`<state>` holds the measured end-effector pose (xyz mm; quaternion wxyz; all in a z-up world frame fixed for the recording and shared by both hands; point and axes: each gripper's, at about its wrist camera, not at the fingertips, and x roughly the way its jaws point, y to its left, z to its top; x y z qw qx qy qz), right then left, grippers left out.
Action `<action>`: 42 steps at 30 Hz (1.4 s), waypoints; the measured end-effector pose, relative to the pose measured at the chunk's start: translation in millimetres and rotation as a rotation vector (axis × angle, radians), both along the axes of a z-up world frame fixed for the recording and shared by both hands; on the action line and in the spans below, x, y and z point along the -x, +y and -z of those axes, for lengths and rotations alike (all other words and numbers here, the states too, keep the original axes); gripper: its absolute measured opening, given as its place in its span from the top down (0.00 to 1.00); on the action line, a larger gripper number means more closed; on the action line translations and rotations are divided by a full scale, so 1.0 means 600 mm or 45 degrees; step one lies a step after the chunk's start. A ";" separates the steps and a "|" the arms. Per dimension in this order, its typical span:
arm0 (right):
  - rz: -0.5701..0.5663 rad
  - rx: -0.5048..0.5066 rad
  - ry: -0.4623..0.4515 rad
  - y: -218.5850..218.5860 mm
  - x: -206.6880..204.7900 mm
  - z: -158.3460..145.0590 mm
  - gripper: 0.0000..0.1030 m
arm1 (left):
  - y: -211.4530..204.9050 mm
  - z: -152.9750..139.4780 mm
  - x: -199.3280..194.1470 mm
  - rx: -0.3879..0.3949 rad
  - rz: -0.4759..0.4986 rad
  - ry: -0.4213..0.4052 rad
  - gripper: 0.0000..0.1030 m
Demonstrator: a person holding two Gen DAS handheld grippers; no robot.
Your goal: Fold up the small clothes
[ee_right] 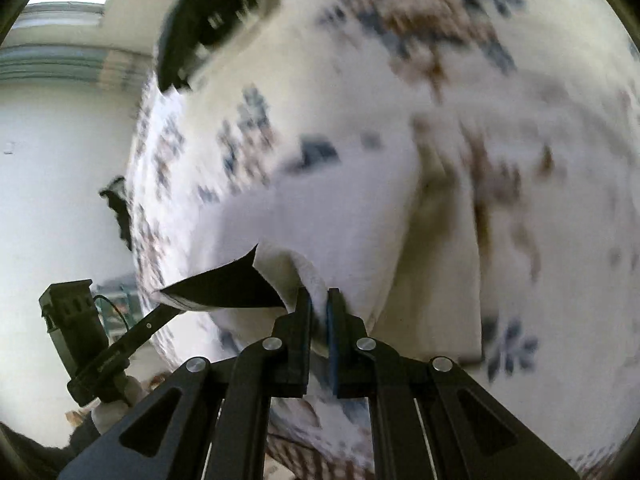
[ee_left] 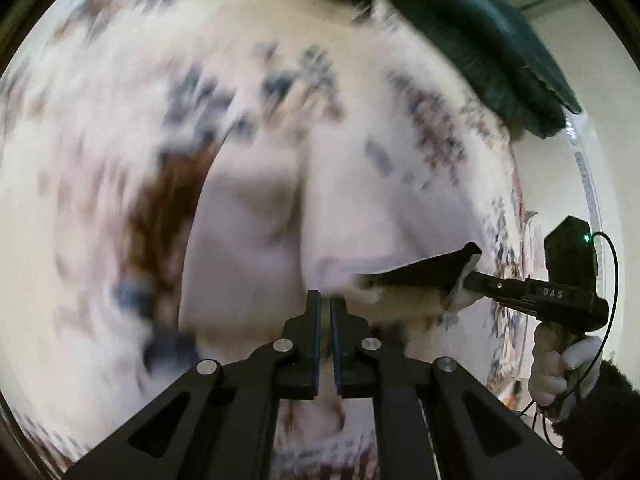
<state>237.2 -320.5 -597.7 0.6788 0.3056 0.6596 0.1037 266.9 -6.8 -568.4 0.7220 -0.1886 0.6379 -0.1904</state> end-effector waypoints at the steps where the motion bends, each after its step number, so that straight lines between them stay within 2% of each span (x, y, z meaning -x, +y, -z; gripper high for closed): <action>1: -0.028 0.019 0.024 0.004 0.011 0.009 0.93 | 0.009 0.018 0.012 -0.026 -0.026 0.075 0.96; 3: -0.072 0.031 0.084 0.009 0.030 0.028 0.91 | 0.030 0.038 0.025 -0.023 -0.093 0.187 0.96; 4: -0.082 0.030 0.116 0.008 0.040 0.032 0.88 | 0.043 0.039 0.029 -0.015 -0.137 0.210 0.94; 6: -0.084 0.033 0.128 0.001 0.049 0.026 0.85 | 0.063 0.022 0.026 0.022 -0.205 0.190 0.82; 7: -0.076 0.041 0.123 -0.007 0.052 0.018 0.78 | 0.067 0.011 0.021 0.030 -0.222 0.167 0.66; 8: -0.064 0.056 0.124 -0.016 0.053 0.010 0.54 | 0.069 0.000 0.010 0.043 -0.242 0.132 0.47; 9: -0.050 0.063 0.120 -0.023 0.051 0.004 0.43 | 0.069 -0.013 -0.006 0.057 -0.265 0.091 0.39; 10: -0.019 0.067 0.103 -0.035 0.053 -0.003 0.35 | 0.066 -0.024 -0.025 0.074 -0.289 0.055 0.36; 12: 0.042 0.046 0.082 -0.057 0.049 -0.014 0.35 | 0.051 -0.029 -0.068 0.124 -0.293 0.029 0.36; 15: 0.226 -0.013 0.070 -0.103 0.027 -0.014 0.35 | 0.022 -0.009 -0.133 0.145 -0.269 0.020 0.36; 18: 0.392 -0.127 0.062 -0.131 -0.002 0.004 0.35 | -0.022 0.026 -0.193 0.144 -0.221 0.070 0.36; 20: 0.476 -0.205 0.080 -0.139 -0.028 0.030 0.35 | -0.044 0.049 -0.221 0.090 -0.156 0.089 0.40; 21: 0.504 -0.240 0.099 -0.138 -0.041 0.046 0.35 | -0.053 0.056 -0.225 0.071 -0.125 0.076 0.53; 22: 0.520 -0.269 0.128 -0.134 -0.056 0.063 0.35 | -0.058 0.061 -0.226 0.040 -0.088 0.067 0.89; 24: 0.526 -0.296 0.139 -0.120 -0.078 0.079 0.59 | -0.057 0.061 -0.231 0.045 -0.056 0.058 0.89; 25: 0.502 -0.296 0.152 -0.112 -0.088 0.085 0.92 | -0.049 0.058 -0.226 0.069 -0.045 0.045 0.89; 28: 0.513 -0.202 0.081 -0.117 -0.093 0.068 0.94 | -0.022 0.058 -0.229 0.101 -0.060 0.048 0.90; 31: 0.562 -0.140 0.101 -0.131 -0.091 0.079 0.94 | -0.010 0.079 -0.236 0.065 -0.057 0.053 0.93; 33: 0.577 -0.172 0.170 -0.129 -0.091 0.098 0.93 | 0.004 0.099 -0.241 0.155 -0.112 0.131 0.87; 34: 0.579 -0.183 0.193 -0.127 -0.091 0.100 0.89 | 0.014 0.102 -0.240 0.201 -0.158 0.170 0.86; 35: 0.577 -0.182 0.204 -0.126 -0.087 0.097 0.78 | 0.021 0.099 -0.235 0.241 -0.187 0.186 0.76; 36: 0.566 -0.180 0.195 -0.125 -0.084 0.087 0.72 | 0.028 0.089 -0.224 0.260 -0.208 0.189 0.70; 37: 0.546 -0.175 0.179 -0.124 -0.079 0.075 0.60 | 0.028 0.082 -0.216 0.258 -0.209 0.185 0.57; 38: 0.527 -0.164 0.171 -0.124 -0.070 0.064 0.49 | 0.029 0.073 -0.202 0.265 -0.201 0.172 0.50; 40: 0.492 -0.149 0.164 -0.114 -0.046 0.045 0.44 | 0.023 0.058 -0.167 0.229 -0.168 0.164 0.49; 42: 0.447 -0.188 0.195 -0.098 -0.026 0.044 0.43 | 0.007 0.058 -0.131 0.190 -0.121 0.193 0.49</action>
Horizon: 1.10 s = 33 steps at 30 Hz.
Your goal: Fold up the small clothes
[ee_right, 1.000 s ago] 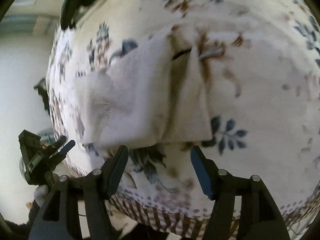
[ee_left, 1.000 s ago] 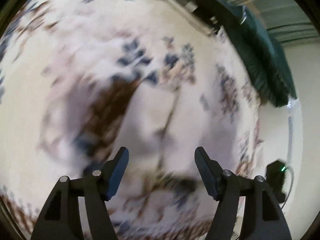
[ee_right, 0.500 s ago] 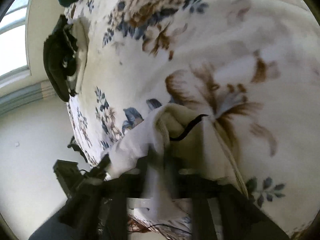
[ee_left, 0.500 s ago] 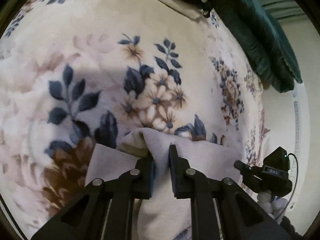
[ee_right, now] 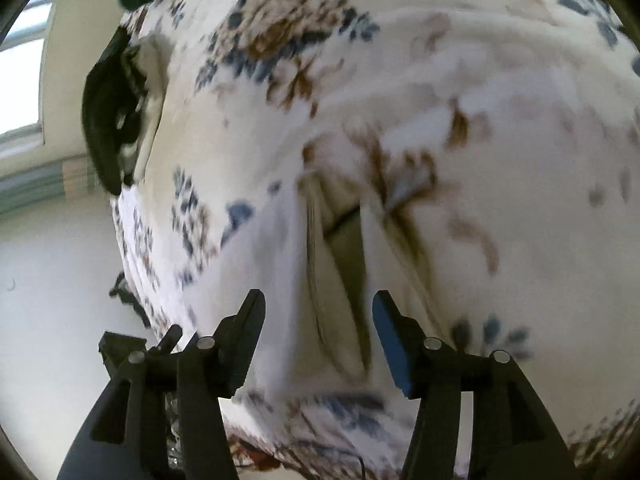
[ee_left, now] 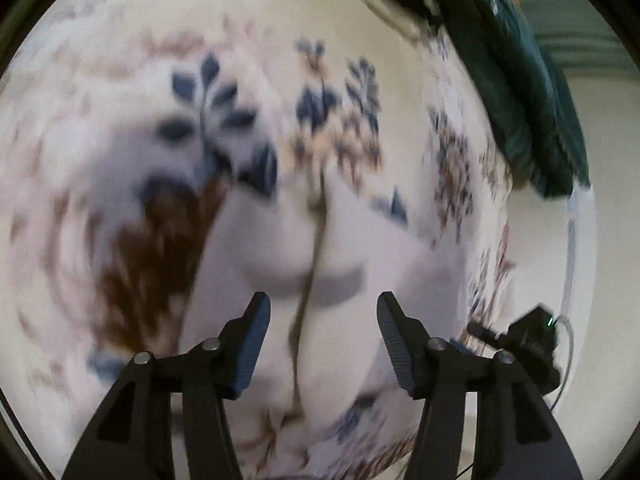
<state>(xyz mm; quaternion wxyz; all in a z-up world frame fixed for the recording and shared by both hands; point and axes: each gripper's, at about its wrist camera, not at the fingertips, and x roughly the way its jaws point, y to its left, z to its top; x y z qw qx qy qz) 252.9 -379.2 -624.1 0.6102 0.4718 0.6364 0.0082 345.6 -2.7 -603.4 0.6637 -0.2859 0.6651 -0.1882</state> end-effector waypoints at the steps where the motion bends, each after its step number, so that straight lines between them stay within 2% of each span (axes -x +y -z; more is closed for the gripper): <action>1: -0.016 -0.028 0.027 0.010 0.010 0.006 0.43 | -0.006 0.005 0.012 -0.005 0.015 0.023 0.49; 4: -0.033 -0.063 0.091 0.037 0.027 0.035 0.43 | -0.027 0.023 0.044 -0.016 0.024 0.051 0.52; 5: -0.017 -0.064 0.094 0.040 0.034 0.040 0.45 | -0.027 0.023 0.051 -0.027 0.001 0.035 0.67; 6: 0.001 -0.076 0.078 0.042 0.038 0.041 0.50 | -0.026 0.021 0.055 -0.019 -0.016 0.018 0.85; 7: 0.014 -0.073 0.060 0.043 0.042 0.039 0.76 | -0.022 0.019 0.057 -0.025 -0.038 0.013 0.95; 8: 0.029 -0.072 0.032 0.043 0.046 0.032 0.89 | -0.015 0.013 0.059 -0.015 -0.065 -0.005 0.96; 10: 0.075 -0.114 -0.024 0.034 0.054 0.019 0.89 | -0.004 0.003 0.059 -0.016 -0.089 -0.039 0.96; 12: 0.054 -0.149 -0.034 0.028 0.052 0.012 0.89 | 0.002 -0.004 0.057 -0.018 -0.083 -0.054 0.96; 13: 0.033 -0.146 -0.035 0.025 0.049 0.010 0.87 | 0.004 -0.005 0.057 -0.030 -0.075 -0.059 0.96; 16: 0.045 -0.080 0.002 0.013 0.047 0.019 0.52 | 0.009 -0.005 0.057 -0.042 -0.061 -0.061 0.96; 19: 0.025 -0.094 0.072 0.024 0.037 0.058 0.52 | 0.010 -0.007 0.058 -0.052 -0.059 -0.066 0.96; 20: 0.016 -0.095 0.077 0.028 0.035 0.063 0.60 | 0.009 -0.008 0.058 -0.053 -0.062 -0.067 0.96; 21: 0.020 -0.085 0.074 0.033 0.035 0.065 0.74 | 0.010 -0.009 0.060 -0.059 -0.064 -0.072 0.96; 22: 0.028 -0.068 0.078 0.037 0.036 0.063 0.92 | 0.013 -0.010 0.062 -0.063 -0.066 -0.074 0.96; 25: 0.083 0.012 0.006 0.025 0.044 0.029 0.95 | 0.017 -0.014 0.069 -0.070 -0.073 -0.090 0.96; 28: 0.117 0.091 -0.001 -0.002 0.060 0.007 0.95 | 0.016 -0.008 0.075 -0.074 -0.059 -0.082 0.96; 31: 0.082 0.138 0.065 -0.018 0.069 0.021 0.95 | 0.012 0.008 0.079 -0.076 -0.041 -0.053 0.95; 33: 0.015 0.097 0.138 -0.014 0.066 0.046 0.95 | 0.006 0.010 0.076 -0.070 -0.029 -0.019 0.91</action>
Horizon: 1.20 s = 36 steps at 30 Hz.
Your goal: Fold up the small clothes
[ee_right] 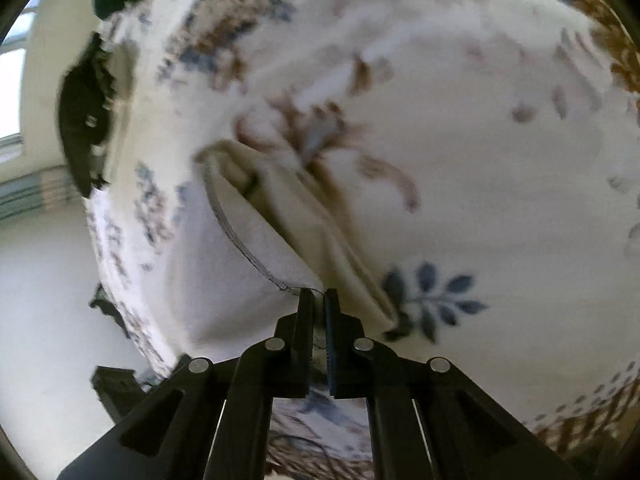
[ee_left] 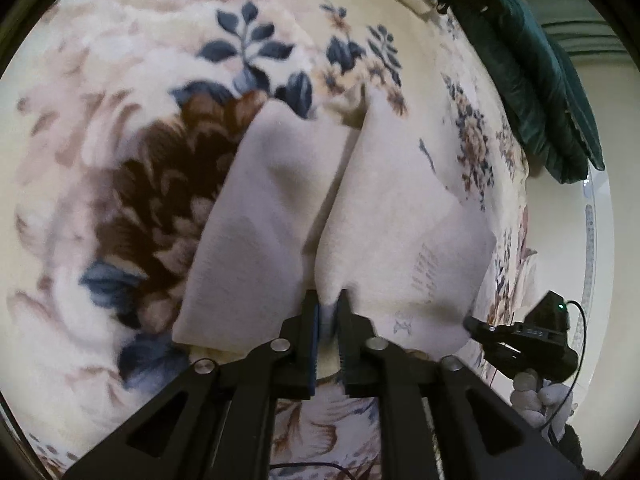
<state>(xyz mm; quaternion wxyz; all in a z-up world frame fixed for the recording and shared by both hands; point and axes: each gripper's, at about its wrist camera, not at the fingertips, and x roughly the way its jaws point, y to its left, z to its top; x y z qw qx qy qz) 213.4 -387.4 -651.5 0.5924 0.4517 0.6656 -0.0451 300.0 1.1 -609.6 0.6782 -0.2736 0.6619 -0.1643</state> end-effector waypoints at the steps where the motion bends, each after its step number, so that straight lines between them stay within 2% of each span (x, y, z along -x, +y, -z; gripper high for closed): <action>1: -0.018 -0.002 0.018 0.003 -0.005 0.003 0.94 | 0.000 -0.003 -0.003 -0.004 0.001 0.019 0.85; 2: -0.035 0.011 0.027 0.005 -0.011 0.002 0.87 | 0.000 -0.010 -0.006 -0.026 0.005 0.025 0.75; 3: -0.054 0.032 0.024 0.003 -0.013 -0.005 0.82 | 0.003 -0.023 -0.010 -0.049 0.008 0.008 0.72; 5: -0.038 0.091 -0.025 -0.007 -0.023 -0.033 0.58 | 0.008 -0.045 -0.019 -0.079 0.005 -0.043 0.62; 6: -0.023 0.108 -0.050 -0.010 -0.026 -0.043 0.56 | 0.012 -0.057 -0.027 -0.108 -0.005 -0.073 0.62; 8: 0.009 0.138 -0.121 -0.021 -0.036 -0.070 0.56 | 0.015 -0.081 -0.053 -0.118 -0.042 -0.143 0.62; 10: 0.031 0.161 -0.193 -0.025 -0.056 -0.089 0.56 | 0.004 -0.093 -0.080 -0.076 -0.044 -0.198 0.62; 12: 0.040 0.073 -0.274 -0.020 -0.081 -0.092 0.56 | -0.019 -0.097 -0.111 -0.019 -0.035 -0.249 0.62; 13: 0.051 -0.031 -0.323 -0.012 -0.099 -0.085 0.56 | -0.035 -0.091 -0.130 0.020 -0.023 -0.261 0.62; 15: 0.076 -0.172 -0.359 0.001 -0.123 -0.064 0.56 | -0.062 -0.062 -0.162 0.064 0.007 -0.237 0.62; 16: 0.097 -0.236 -0.351 0.007 -0.137 -0.043 0.56 | -0.077 -0.032 -0.178 0.038 0.031 -0.178 0.62; 18: 0.112 -0.257 -0.305 0.012 -0.153 -0.010 0.56 | -0.088 0.018 -0.193 0.000 0.061 -0.096 0.62; 21: 0.055 -0.099 -0.232 0.016 -0.172 0.028 0.58 | -0.080 0.044 -0.194 0.032 0.050 -0.111 0.62; 26: -0.027 -0.030 -0.243 0.029 -0.182 0.019 0.60 | -0.058 0.030 -0.188 0.016 0.035 -0.132 0.64; 27: -0.051 -0.006 -0.247 0.031 -0.182 0.012 0.60 | -0.055 0.025 -0.185 -0.012 0.046 -0.141 0.64; 29: -0.079 0.034 -0.242 0.034 -0.181 0.006 0.60 | -0.040 0.012 -0.177 -0.145 0.074 -0.149 0.64; 30: -0.085 0.059 -0.239 0.033 -0.180 -0.001 0.60 | -0.036 0.008 -0.175 -0.180 0.080 -0.143 0.64; 31: -0.087 0.082 -0.238 0.030 -0.179 -0.007 0.58 | -0.027 0.001 -0.172 -0.170 0.077 -0.140 0.64; 33: -0.099 0.169 -0.238 0.023 -0.174 -0.026 0.56 | -0.001 -0.015 -0.158 -0.027 0.027 -0.138 0.61; 34: -0.118 0.237 -0.248 0.016 -0.169 -0.039 0.50 | 0.011 -0.021 -0.150 0.052 -0.006 -0.133 0.60; 36: -0.150 0.271 -0.271 -0.002 -0.152 -0.048 0.48 | 0.022 -0.027 -0.133 0.122 -0.027 -0.116 0.57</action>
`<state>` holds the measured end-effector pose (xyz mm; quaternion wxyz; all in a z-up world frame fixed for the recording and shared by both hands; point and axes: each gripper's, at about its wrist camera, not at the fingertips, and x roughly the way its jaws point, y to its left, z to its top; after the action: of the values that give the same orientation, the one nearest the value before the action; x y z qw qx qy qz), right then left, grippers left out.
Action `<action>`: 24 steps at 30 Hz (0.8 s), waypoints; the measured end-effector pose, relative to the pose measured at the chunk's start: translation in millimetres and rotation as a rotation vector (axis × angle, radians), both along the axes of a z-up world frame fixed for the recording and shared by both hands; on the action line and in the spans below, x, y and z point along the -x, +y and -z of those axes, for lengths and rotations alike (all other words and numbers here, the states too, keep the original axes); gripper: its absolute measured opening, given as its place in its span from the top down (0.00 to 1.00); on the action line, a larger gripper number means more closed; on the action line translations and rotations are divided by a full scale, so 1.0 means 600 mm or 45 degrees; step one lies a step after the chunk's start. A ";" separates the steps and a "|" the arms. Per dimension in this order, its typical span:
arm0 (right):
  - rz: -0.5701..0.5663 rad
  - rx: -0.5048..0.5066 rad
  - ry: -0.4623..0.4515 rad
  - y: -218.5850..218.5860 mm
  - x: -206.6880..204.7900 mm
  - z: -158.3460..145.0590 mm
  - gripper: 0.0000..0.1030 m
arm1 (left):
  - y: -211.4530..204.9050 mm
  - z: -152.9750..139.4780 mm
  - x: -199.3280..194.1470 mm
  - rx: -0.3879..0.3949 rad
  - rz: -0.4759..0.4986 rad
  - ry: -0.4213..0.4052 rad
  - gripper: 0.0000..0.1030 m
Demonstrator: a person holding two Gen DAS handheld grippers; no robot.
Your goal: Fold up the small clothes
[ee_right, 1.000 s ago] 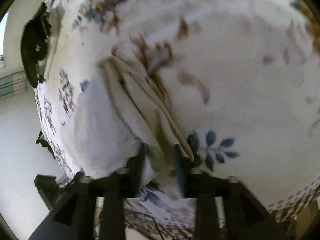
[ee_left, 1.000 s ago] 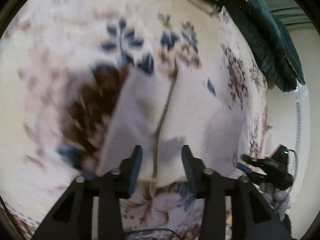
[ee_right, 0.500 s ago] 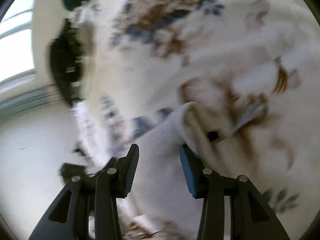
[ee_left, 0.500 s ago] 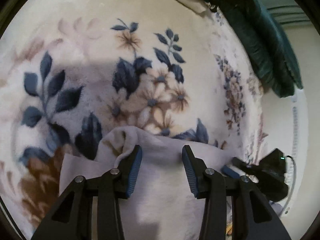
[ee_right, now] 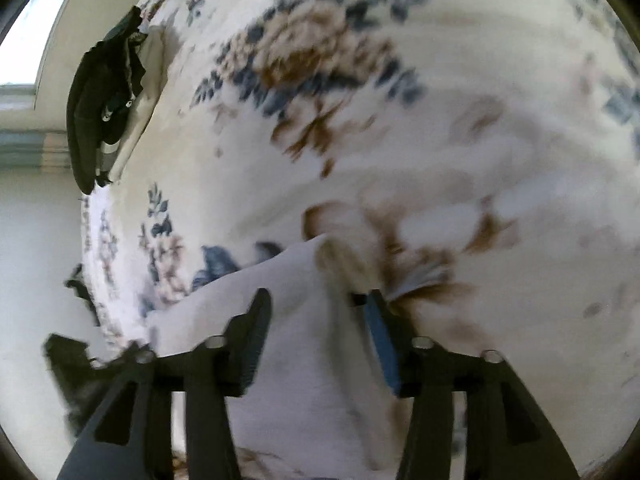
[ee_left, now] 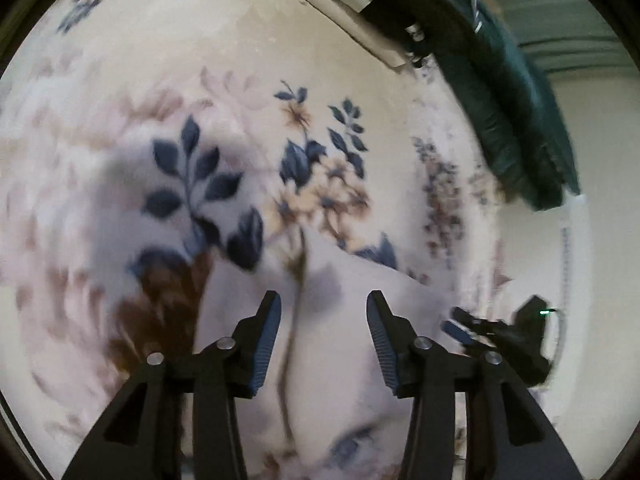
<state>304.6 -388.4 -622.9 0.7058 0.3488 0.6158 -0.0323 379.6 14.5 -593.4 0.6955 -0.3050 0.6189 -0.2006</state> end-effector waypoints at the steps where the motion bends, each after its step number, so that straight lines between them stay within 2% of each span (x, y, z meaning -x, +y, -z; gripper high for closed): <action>1: -0.007 0.003 -0.001 -0.008 0.009 -0.001 0.48 | -0.002 0.003 0.008 0.001 0.007 0.016 0.48; 2: -0.010 -0.008 -0.001 -0.015 0.018 -0.002 0.48 | -0.005 0.008 0.014 -0.006 0.014 0.025 0.45; 6: 0.011 -0.069 0.009 -0.026 0.050 0.007 0.48 | -0.028 0.046 0.022 -0.017 0.024 0.084 0.45; 9: 0.037 -0.079 -0.046 -0.018 0.060 0.004 0.48 | -0.053 0.047 0.012 -0.034 -0.002 0.022 0.48; 11: 0.040 -0.101 -0.063 -0.010 0.059 0.006 0.48 | -0.058 0.046 0.008 -0.090 0.000 -0.003 0.89; 15: 0.037 -0.055 -0.017 0.002 0.050 0.012 0.48 | -0.034 0.035 0.005 -0.067 -0.021 -0.025 0.93; 18: 0.099 -0.036 0.011 -0.015 0.054 0.019 0.48 | -0.023 0.028 0.006 -0.072 -0.019 -0.027 0.95; 20: 0.172 -0.084 0.052 -0.034 0.061 0.039 0.48 | -0.022 0.028 0.002 -0.081 -0.016 -0.028 0.95; 22: 0.192 -0.202 0.105 -0.040 0.064 0.068 0.48 | -0.023 0.031 -0.001 -0.062 -0.015 -0.011 0.95; 24: 0.220 -0.270 0.103 -0.041 0.068 0.082 0.76 | -0.024 0.034 -0.004 -0.047 -0.023 0.005 0.95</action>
<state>263.5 -412.7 -672.3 0.6341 0.4715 0.6114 -0.0417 381.9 -0.1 -613.8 0.7015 -0.2979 0.6212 -0.1823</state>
